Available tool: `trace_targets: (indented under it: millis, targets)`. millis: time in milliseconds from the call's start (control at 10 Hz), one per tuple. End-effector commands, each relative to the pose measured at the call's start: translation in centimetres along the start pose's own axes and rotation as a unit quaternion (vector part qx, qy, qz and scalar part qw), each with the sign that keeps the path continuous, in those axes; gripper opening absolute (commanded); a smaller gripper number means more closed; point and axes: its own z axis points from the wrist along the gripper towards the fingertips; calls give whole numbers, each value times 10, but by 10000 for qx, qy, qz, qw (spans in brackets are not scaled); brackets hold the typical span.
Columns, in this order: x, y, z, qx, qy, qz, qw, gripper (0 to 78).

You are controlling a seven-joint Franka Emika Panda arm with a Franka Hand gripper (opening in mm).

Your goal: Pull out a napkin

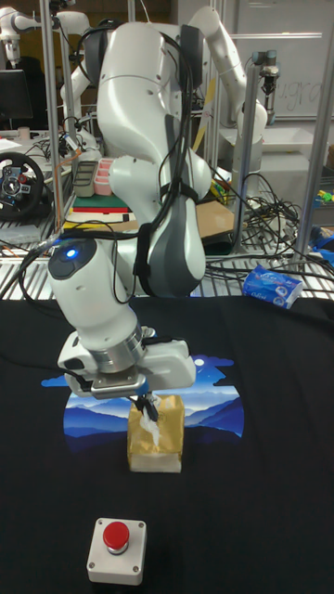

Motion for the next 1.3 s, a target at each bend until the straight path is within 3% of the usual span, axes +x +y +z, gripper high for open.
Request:
trace_targets:
  millis: [100,1300]
  targets:
    - [-1,1,-3,29,-14,-27,10000,11]
    - [4,15,-20,112,200,13,9997,11]
